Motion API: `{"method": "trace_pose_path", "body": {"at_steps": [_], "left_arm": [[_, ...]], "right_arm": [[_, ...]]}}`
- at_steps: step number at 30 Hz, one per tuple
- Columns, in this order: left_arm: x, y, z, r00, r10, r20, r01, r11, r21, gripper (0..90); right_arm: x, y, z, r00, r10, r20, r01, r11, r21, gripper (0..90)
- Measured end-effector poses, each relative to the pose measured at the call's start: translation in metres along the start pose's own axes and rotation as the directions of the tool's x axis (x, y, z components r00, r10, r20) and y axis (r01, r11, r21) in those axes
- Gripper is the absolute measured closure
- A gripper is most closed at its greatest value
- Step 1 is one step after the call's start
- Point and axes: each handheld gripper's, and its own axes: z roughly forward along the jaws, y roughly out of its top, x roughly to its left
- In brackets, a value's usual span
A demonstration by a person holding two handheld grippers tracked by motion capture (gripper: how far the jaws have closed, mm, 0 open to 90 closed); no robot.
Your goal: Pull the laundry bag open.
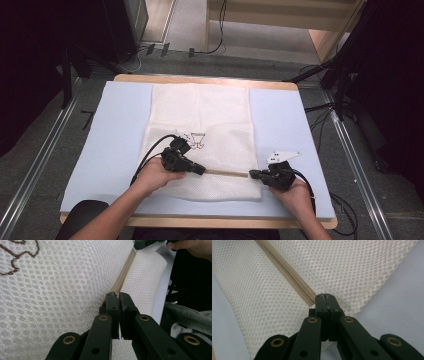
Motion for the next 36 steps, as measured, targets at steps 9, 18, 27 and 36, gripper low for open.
{"method": "trace_pose_path", "body": {"at_steps": [9,18,27,36], "left_arm": [[0.003,-0.003,-0.007,0.9999,-0.012,0.002,0.012,0.9998,-0.013,88.8],[0.007,-0.008,-0.017,0.9996,-0.026,-0.009,0.026,0.9995,-0.018,88.8],[0.010,-0.015,-0.028,0.9994,-0.035,-0.006,0.035,0.9989,-0.032,88.7],[0.010,-0.019,-0.032,0.9996,-0.025,-0.011,0.025,0.9990,-0.036,88.7]], "right_arm": [[0.000,0.001,0.000,1.0000,0.003,-0.004,-0.003,1.000,0.005,90.0],[-0.002,0.001,0.000,0.9999,0.000,-0.012,0.000,1.000,0.009,90.0],[-0.004,0.000,0.000,0.9996,-0.009,-0.026,0.009,1.000,0.003,90.0],[-0.002,0.000,0.000,0.9991,-0.036,-0.021,0.036,0.999,0.007,90.0]]}}
